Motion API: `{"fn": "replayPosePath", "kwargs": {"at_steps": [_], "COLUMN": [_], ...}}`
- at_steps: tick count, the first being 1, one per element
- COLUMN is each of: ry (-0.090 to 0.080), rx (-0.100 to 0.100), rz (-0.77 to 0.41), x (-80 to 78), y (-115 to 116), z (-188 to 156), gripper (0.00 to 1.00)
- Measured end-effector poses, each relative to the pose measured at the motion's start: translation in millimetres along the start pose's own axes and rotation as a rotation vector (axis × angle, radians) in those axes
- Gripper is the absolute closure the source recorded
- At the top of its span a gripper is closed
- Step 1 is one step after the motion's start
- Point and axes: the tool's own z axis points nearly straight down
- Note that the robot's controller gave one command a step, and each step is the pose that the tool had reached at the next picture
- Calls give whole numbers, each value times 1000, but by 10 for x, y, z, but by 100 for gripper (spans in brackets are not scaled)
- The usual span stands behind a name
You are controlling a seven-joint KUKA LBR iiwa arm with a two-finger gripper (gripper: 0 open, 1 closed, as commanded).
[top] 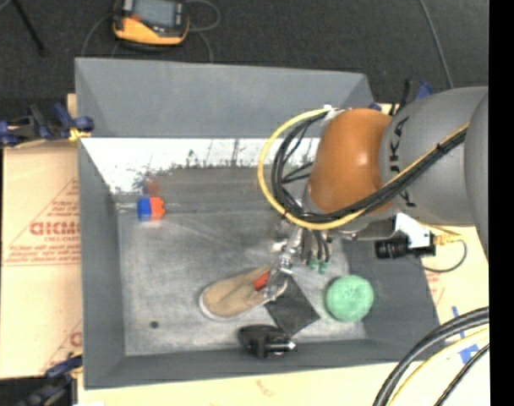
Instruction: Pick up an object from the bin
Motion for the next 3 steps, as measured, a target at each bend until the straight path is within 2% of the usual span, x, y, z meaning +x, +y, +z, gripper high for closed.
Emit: {"fn": "replayPosePath", "kwargs": {"at_steps": [1,2,3], "ry": [-6,6,6], "rx": [-1,7,7], "rz": [-67,44,44], "x": [67,255,254], "y": [250,360,361], "z": [581,755,755], "gripper": [0,100,100]}}
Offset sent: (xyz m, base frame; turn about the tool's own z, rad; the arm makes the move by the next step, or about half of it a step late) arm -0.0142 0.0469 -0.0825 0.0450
